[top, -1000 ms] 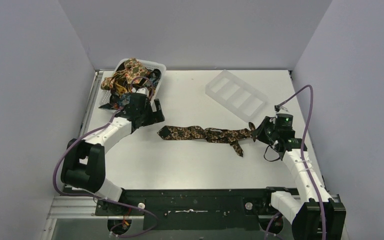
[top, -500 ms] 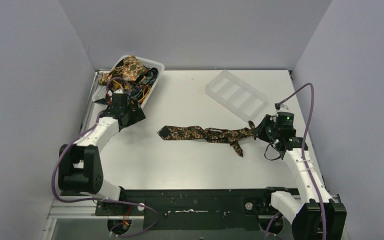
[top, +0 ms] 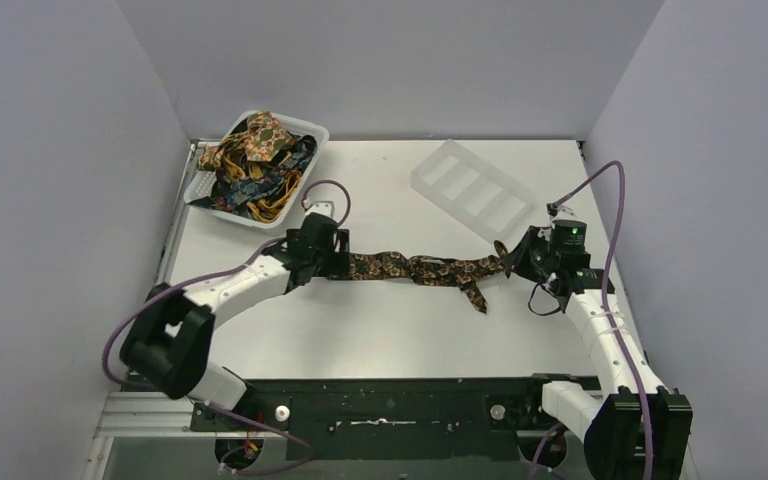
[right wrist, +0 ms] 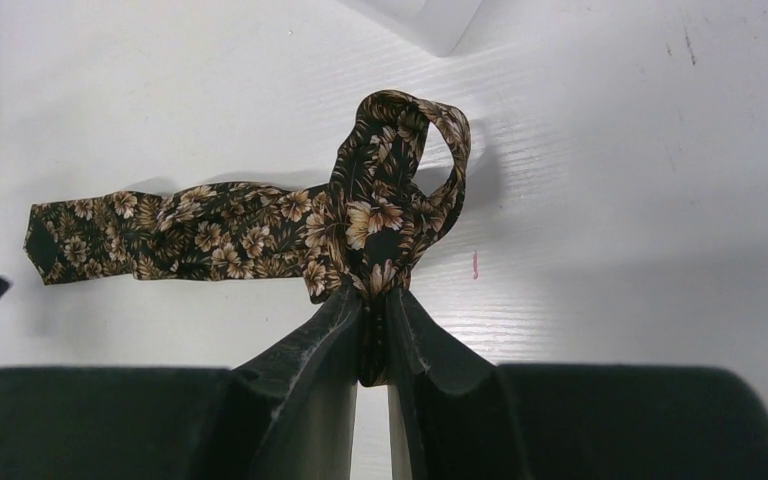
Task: Roll the ties
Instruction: Flatten out the tie at the center of the board.
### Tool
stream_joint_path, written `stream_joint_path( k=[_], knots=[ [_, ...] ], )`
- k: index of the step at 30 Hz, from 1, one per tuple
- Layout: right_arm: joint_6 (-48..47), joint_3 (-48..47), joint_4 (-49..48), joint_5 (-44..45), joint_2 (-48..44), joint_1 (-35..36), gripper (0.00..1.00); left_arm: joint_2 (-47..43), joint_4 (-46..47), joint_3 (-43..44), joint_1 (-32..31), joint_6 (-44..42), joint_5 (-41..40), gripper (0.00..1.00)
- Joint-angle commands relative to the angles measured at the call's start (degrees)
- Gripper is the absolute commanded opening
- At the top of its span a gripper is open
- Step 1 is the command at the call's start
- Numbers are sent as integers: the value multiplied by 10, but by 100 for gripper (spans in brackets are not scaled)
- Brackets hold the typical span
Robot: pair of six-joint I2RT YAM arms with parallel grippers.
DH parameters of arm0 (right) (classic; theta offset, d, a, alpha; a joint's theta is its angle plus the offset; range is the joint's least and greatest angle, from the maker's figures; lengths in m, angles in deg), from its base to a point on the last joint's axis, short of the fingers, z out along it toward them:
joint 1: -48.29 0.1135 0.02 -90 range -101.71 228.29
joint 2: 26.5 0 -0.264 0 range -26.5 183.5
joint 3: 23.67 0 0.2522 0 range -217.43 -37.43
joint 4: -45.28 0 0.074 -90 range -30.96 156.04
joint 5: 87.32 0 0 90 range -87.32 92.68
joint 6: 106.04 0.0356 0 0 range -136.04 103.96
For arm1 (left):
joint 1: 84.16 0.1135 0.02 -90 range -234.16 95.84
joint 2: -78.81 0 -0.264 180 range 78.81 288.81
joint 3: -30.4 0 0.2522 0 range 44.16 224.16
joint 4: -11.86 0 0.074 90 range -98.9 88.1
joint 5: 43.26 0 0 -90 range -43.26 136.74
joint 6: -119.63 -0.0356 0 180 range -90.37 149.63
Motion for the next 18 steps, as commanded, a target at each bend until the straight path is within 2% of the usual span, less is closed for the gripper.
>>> stream_joint_path(
  k=[1,4,8,11,13,18],
  knots=[
    [-1,-21,-22,-21,1,-2,16,124,-38,82,-13,5,-93,81],
    [-4,-23,-17,-32,4,-2,17,171,-67,123,-13,6,-111,77],
    [-10,-28,-8,-28,7,-2,17,197,-73,129,-12,0,-96,73],
    [-11,-31,-8,-29,10,-2,17,220,-81,123,-11,17,-112,63],
    [-14,-34,-9,-34,15,-2,17,236,-71,113,-6,45,-120,50],
    [-20,-58,8,-49,24,-2,17,245,-65,81,3,89,-106,1]
  ],
)
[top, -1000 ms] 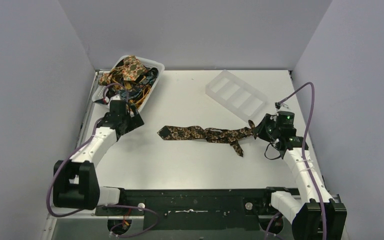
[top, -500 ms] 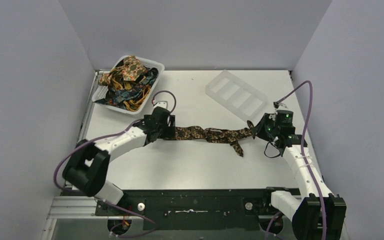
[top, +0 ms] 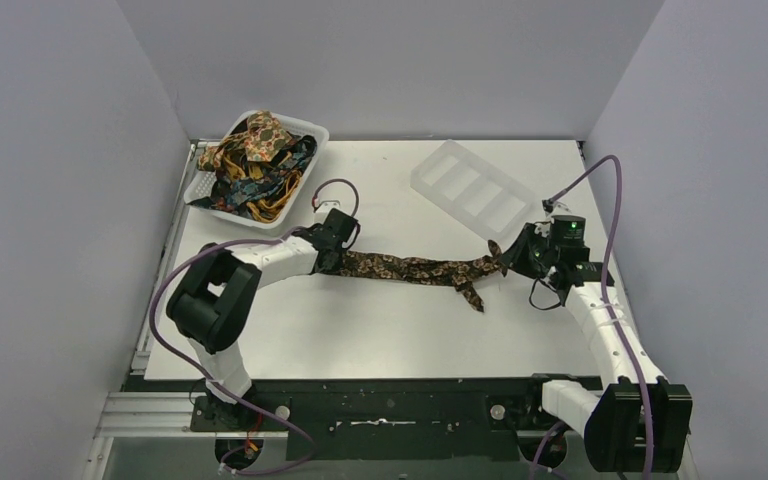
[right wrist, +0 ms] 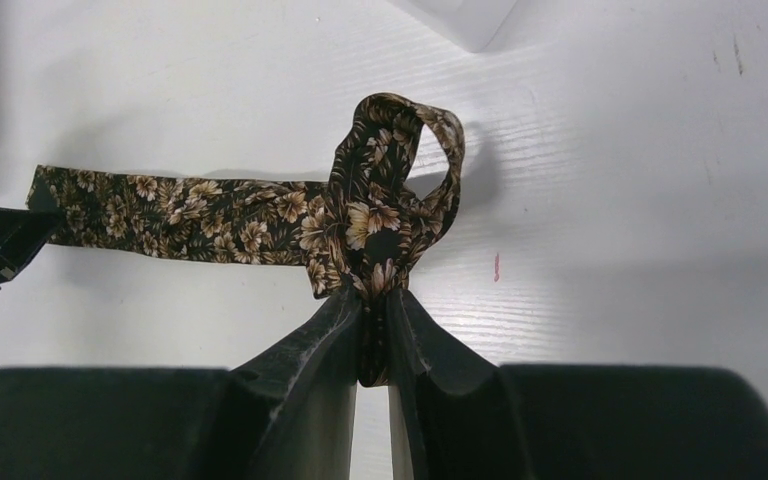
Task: Roll the ties
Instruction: Flatten out the tie at the center of the board.
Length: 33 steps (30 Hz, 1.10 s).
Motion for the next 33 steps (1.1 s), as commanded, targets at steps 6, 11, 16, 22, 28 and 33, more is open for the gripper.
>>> stream_joint_path(
  k=[6,11,16,22,28,33],
  knots=[
    [-5,-58,18,12,-20,-2,17,-91,-46,-123,71,86,29,0],
    [11,-68,29,45,-53,-4,19,-273,-88,-186,116,106,38,0],
    [38,-46,45,96,-46,-7,23,-346,-117,-210,148,101,41,0],
    [-15,-7,-2,-22,-10,-7,66,-342,-111,-216,158,89,67,0],
    [-31,-21,4,6,111,45,69,-366,-35,-237,153,58,179,23],
    [-26,-65,30,149,204,149,67,-392,-10,-233,139,51,214,34]
  ],
)
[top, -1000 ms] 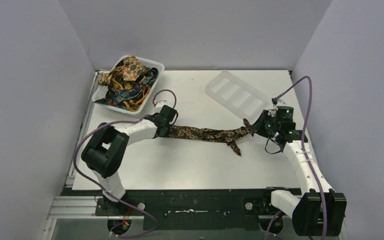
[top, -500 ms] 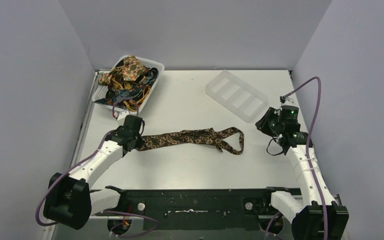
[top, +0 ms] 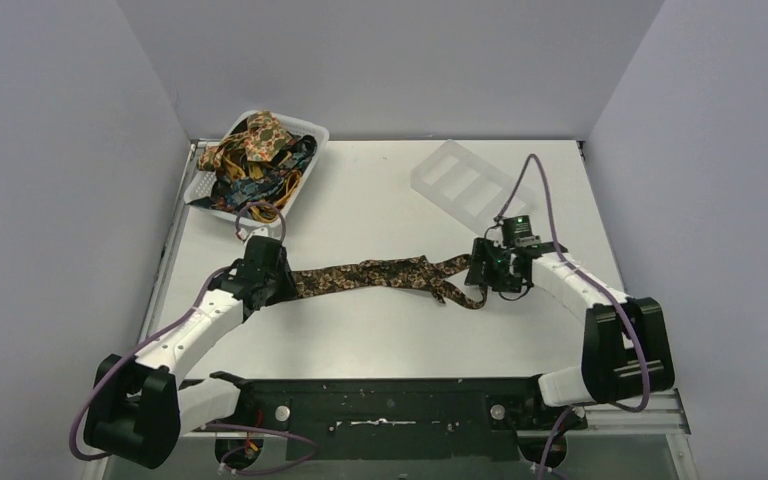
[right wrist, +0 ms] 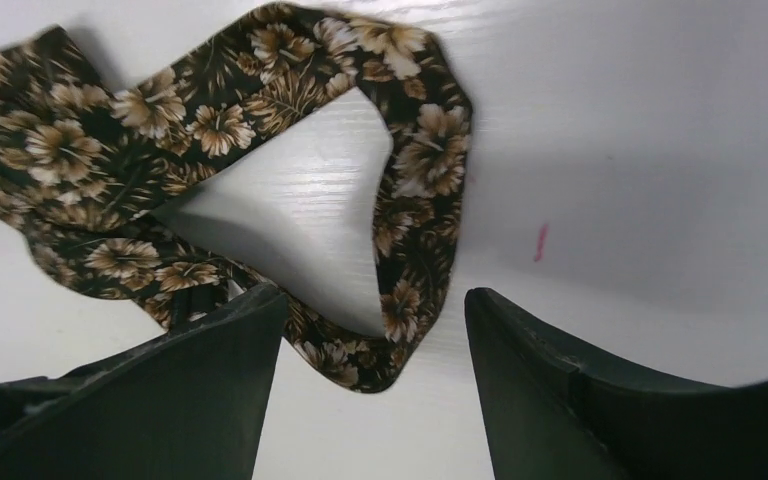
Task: Roll the ties
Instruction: Flatten out the tie at the center of the board.
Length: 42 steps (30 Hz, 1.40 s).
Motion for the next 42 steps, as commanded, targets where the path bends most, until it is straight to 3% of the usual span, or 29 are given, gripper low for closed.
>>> stream_joint_path(
  k=[1,7,9,11,12,17,20,28,33,40,42],
  knots=[
    [-3,-48,10,136,47,70,65,-33,64,11,-16,-18,60,37],
    [14,-55,26,253,82,133,54,7,138,6,-52,-18,95,42],
    [20,-55,25,271,77,144,45,35,153,6,-63,-17,92,42],
    [23,-55,23,271,67,146,24,65,166,7,-66,-14,87,42],
    [22,-56,23,269,60,145,19,80,171,7,-66,-14,81,42],
    [13,-76,32,221,14,112,8,137,150,14,-60,-4,25,42],
    [9,-71,23,82,-25,11,2,157,126,9,-46,5,3,42],
    [-1,-44,29,-78,-63,-164,1,155,65,-8,-6,19,-40,40],
    [18,-27,24,-114,-84,-236,1,115,39,-22,12,21,-49,40],
    [-5,-22,6,-181,-103,-234,4,79,70,-21,17,4,19,45],
    [-27,-26,-15,-245,-127,-215,7,53,83,-20,17,2,37,48]
  ],
)
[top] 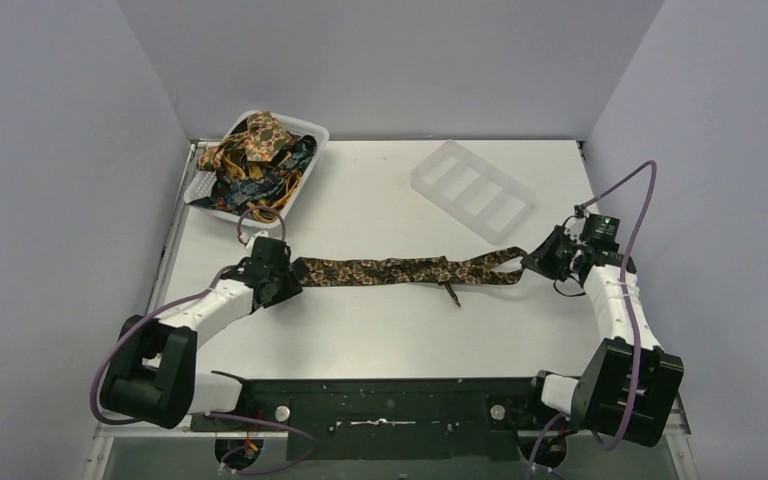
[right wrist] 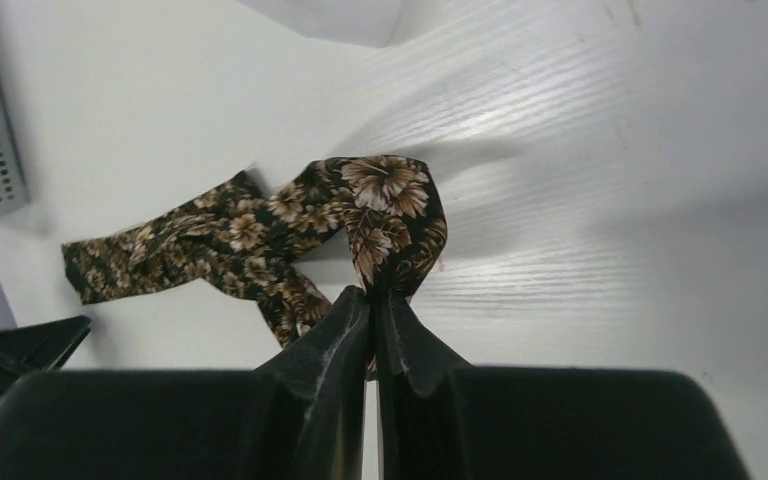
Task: Roll the ties
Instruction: Flatten out the tie at the center of the board.
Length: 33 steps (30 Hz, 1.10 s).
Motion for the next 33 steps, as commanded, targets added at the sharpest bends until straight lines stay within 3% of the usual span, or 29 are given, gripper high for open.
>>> stream_joint_path(
  k=[1,5,8,10,12,14,16,23,27,30,33],
  knots=[
    [-32,-8,-61,-141,-57,40,7,-55,-7,-2,2,-10,56,49],
    [-28,-66,-151,-221,-87,195,4,-109,-15,19,3,-12,58,52],
    [-141,-111,-151,-204,-110,348,6,-137,-41,34,5,-12,30,53],
    [-271,-94,-105,-199,-125,418,9,-151,-47,34,6,-12,23,54],
    [-352,-57,-29,-134,-129,475,9,-162,-53,31,7,-6,18,55],
    [-402,-50,56,-73,-112,494,4,-167,-55,25,8,-4,16,56],
    [-445,-66,131,-66,-94,496,3,-165,-56,20,9,-4,13,56],
    [-467,-95,146,-42,-75,510,4,-125,-7,14,10,-6,64,61],
    [-519,-112,180,-51,-25,569,12,-92,15,23,10,-22,92,65],
    [-554,-127,211,56,2,634,15,-72,14,38,10,-37,92,67],
    [-559,-136,224,77,10,642,33,-45,26,50,11,-57,100,72]
  ],
)
